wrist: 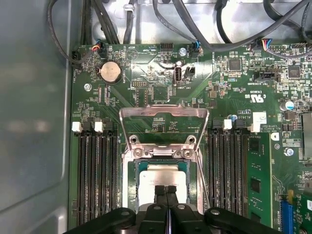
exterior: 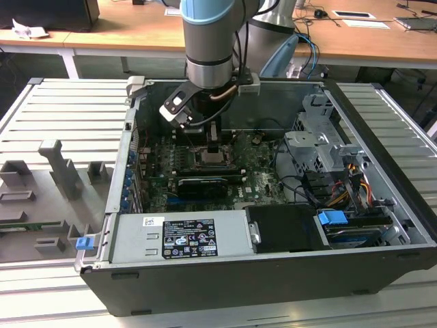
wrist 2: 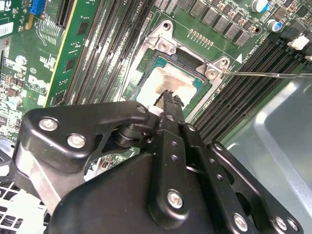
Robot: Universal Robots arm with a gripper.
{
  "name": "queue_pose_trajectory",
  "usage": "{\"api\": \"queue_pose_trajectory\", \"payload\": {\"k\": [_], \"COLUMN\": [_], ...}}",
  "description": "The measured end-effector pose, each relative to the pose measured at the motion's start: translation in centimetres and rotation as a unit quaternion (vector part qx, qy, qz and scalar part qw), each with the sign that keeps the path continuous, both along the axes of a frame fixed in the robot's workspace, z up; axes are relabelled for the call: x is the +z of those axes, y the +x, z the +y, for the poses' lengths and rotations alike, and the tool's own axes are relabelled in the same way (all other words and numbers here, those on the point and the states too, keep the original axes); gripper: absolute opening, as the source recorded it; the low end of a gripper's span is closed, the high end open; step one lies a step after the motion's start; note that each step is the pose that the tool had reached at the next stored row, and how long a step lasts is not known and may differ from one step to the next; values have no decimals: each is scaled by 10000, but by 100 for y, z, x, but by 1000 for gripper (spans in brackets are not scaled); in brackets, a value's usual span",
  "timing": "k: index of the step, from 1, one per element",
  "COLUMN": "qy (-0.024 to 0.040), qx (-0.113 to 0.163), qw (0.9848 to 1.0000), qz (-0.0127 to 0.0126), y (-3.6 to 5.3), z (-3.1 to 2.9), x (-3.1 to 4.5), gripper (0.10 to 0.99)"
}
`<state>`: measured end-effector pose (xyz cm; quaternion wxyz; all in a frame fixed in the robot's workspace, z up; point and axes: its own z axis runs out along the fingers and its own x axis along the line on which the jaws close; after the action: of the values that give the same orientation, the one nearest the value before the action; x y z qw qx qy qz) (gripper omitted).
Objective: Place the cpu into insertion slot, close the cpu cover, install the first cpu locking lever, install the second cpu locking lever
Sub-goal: 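Place the cpu into insertion slot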
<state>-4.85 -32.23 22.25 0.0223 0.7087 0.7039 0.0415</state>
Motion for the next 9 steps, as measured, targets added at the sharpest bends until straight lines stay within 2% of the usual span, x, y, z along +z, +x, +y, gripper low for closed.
{"api": "queue_pose_trajectory", "payload": {"k": [9], "qy": [-1], "qx": [-3], "qw": [10000], "qz": [1], "y": [0], "z": [0], "x": [15], "gripper": [106]}}
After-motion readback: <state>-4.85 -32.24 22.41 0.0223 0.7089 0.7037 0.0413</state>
